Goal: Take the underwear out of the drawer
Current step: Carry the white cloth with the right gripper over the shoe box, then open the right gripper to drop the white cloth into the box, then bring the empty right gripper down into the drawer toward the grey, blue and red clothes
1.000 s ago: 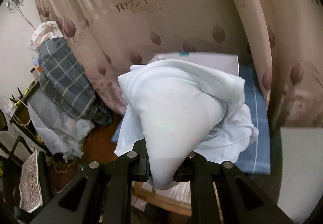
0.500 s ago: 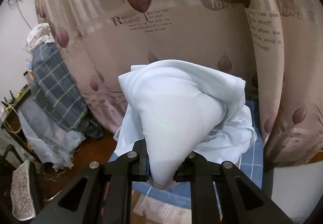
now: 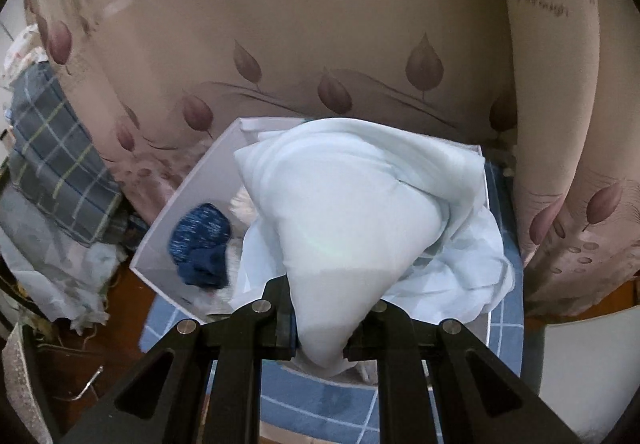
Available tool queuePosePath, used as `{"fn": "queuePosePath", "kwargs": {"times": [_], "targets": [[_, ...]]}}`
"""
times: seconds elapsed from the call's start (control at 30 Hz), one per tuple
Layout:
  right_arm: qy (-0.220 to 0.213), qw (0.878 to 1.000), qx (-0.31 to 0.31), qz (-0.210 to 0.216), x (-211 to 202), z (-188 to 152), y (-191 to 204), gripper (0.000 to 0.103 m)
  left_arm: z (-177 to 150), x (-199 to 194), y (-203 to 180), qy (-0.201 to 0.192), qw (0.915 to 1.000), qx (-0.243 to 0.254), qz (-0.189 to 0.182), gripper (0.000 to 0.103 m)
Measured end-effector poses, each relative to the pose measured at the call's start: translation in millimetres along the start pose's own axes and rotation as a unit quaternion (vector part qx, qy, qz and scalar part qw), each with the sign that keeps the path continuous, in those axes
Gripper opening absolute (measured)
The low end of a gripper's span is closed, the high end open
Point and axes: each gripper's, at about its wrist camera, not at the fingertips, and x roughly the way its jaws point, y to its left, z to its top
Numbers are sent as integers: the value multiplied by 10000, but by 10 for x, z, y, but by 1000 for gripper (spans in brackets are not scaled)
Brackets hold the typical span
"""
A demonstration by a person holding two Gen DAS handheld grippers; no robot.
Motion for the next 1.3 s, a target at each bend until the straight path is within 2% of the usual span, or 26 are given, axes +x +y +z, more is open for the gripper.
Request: {"fn": "queuePosePath", "kwargs": {"times": [0.4, 0.53, 0.7, 0.77, 0.83, 0.97, 1.3], "targets": [[368, 9990, 112, -222, 426, -118, -67, 15, 11, 13, 24, 38, 9999, -75, -82, 60], [473, 9985, 189, -196, 490, -176, -100, 21, 11, 19, 25, 48, 9999, -83, -99, 60], [380, 9988, 191, -221, 408, -201, -98, 36, 11, 17, 19, 59, 9999, -94, -122, 60], [354, 9989, 208, -243, 367, -206, -96, 47, 13, 16, 15, 55, 9999, -91, -120, 60], [343, 9989, 185, -244, 326, -221, -94, 51, 15, 18, 17, 57, 9999, -94, -117, 60], [268, 9991, 182, -256, 191, -255, -108, 55, 15, 18, 11, 70, 9998, -106, -123, 60], [23, 9998, 130, -113, -214, -424, -135, 56, 16, 12, 1, 71, 9999, -103, -82, 60]]}}
